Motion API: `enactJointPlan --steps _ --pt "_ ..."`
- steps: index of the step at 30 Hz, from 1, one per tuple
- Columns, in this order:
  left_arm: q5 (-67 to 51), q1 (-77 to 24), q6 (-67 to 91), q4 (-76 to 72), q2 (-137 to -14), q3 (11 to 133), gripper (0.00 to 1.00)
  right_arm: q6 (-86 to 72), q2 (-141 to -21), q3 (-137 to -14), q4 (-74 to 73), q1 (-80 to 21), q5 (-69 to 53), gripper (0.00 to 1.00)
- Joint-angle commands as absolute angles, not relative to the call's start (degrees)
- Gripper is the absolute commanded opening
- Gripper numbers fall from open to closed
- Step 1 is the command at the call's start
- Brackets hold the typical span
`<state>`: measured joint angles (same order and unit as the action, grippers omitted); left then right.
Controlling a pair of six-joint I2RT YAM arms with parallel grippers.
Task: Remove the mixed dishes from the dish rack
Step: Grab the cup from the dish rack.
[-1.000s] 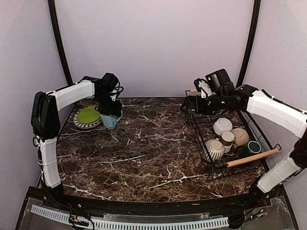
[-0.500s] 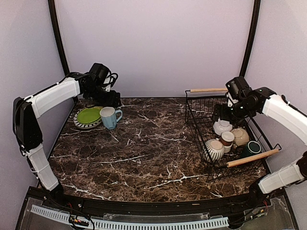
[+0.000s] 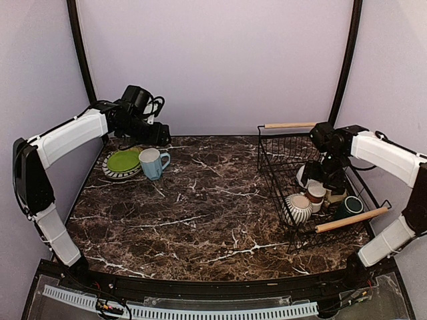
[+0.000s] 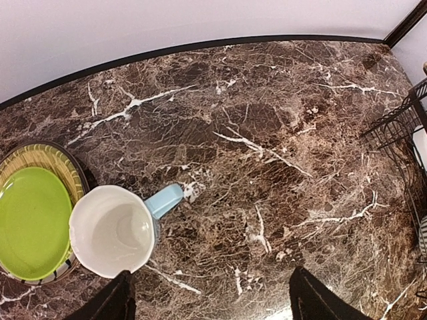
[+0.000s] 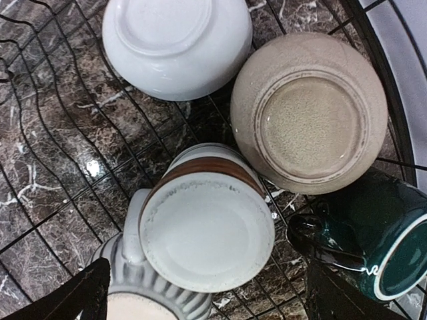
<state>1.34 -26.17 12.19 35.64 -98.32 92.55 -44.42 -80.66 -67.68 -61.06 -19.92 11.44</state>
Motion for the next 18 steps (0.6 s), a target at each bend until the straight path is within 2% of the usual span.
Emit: enactJointPlan --steps 1,10,18 --pt "0.5 -26.9 11.4 35.5 -96.6 91.8 0.79 -50.4 -84.7 -67.8 -61.8 -19.7 11.4 0.99" --pt "0.4 -27.6 11.2 35.6 -97.1 91.8 0.79 -55.0 -92.9 -69.7 -62.1 -19.7 13.5 0.98" --pt "0.2 -27.7 11.2 35.7 -97.3 91.9 0.79 -57.5 -93.5 -70.9 -64.2 -19.7 16.1 0.8"
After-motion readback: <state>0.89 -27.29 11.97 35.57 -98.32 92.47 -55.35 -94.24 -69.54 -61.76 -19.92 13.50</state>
